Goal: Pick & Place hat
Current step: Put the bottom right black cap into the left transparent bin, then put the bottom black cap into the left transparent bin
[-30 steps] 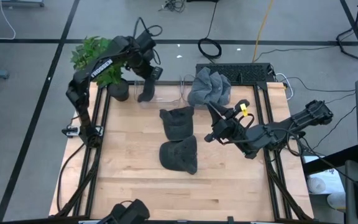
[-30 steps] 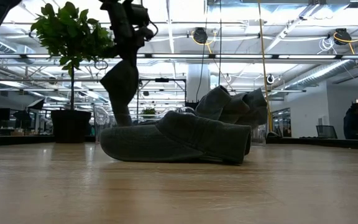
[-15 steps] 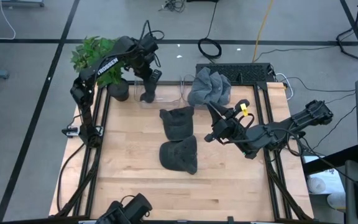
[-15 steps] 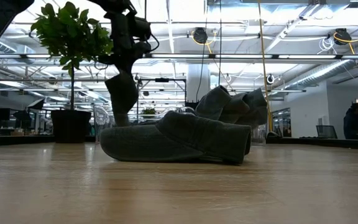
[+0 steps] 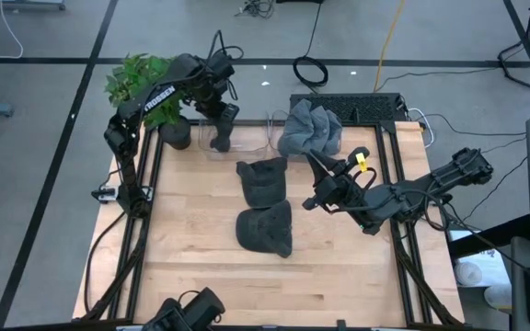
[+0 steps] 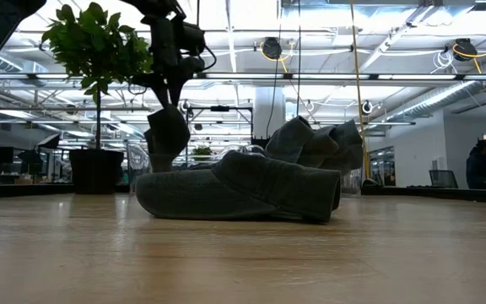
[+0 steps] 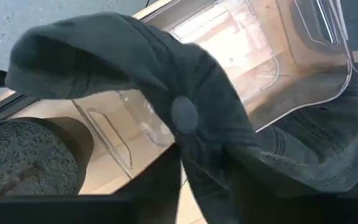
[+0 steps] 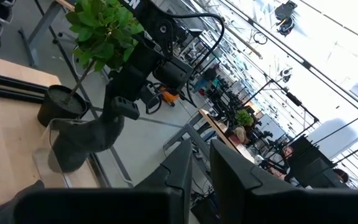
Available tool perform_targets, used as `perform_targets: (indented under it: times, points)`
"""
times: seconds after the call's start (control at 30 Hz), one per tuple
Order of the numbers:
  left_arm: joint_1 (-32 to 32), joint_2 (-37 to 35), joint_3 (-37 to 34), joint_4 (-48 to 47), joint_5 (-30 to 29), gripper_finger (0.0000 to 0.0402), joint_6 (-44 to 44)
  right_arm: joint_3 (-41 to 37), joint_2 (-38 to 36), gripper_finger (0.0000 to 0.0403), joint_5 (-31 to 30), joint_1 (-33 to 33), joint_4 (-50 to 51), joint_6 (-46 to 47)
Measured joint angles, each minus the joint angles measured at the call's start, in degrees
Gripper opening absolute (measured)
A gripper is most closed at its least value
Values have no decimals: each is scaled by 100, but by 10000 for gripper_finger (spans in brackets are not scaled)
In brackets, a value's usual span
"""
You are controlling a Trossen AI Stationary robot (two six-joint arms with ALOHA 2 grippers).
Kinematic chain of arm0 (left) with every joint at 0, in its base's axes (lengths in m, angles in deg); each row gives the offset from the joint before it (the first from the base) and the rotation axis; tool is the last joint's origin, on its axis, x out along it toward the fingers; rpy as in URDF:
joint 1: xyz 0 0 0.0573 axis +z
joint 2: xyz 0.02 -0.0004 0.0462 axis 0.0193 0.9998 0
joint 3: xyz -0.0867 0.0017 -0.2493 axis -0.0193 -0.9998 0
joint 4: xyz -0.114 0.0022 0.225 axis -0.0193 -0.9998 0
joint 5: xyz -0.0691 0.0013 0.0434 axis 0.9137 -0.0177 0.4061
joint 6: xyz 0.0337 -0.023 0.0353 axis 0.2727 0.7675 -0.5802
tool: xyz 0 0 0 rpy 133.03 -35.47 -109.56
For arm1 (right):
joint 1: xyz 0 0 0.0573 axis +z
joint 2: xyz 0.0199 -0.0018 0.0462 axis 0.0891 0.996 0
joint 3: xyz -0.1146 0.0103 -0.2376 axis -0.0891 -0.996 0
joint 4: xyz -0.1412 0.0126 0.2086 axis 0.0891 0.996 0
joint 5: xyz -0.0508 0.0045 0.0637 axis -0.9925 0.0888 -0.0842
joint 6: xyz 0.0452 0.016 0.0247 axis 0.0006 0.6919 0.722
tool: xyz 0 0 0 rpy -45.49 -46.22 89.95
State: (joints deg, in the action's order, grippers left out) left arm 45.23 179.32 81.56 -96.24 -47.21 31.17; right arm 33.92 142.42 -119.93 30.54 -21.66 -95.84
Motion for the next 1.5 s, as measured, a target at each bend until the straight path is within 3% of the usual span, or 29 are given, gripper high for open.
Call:
perform_targets:
  times: [0.2,0.43,1.0,1.5]
  points:
    - [0,-18,1,2,434,189,19,0,0,43,-2,0,0,-2]
    - [-2,-51,0,-43,905,225,72,0,0,43,-2,0,1,-2]
    - [-678,-1464,1,970,1088,215,-397,4,0,43,14,0,2,-16]
    - [-2277,-2620,1,1325,1585,187,-700,4,0,43,16,0,-13,-177]
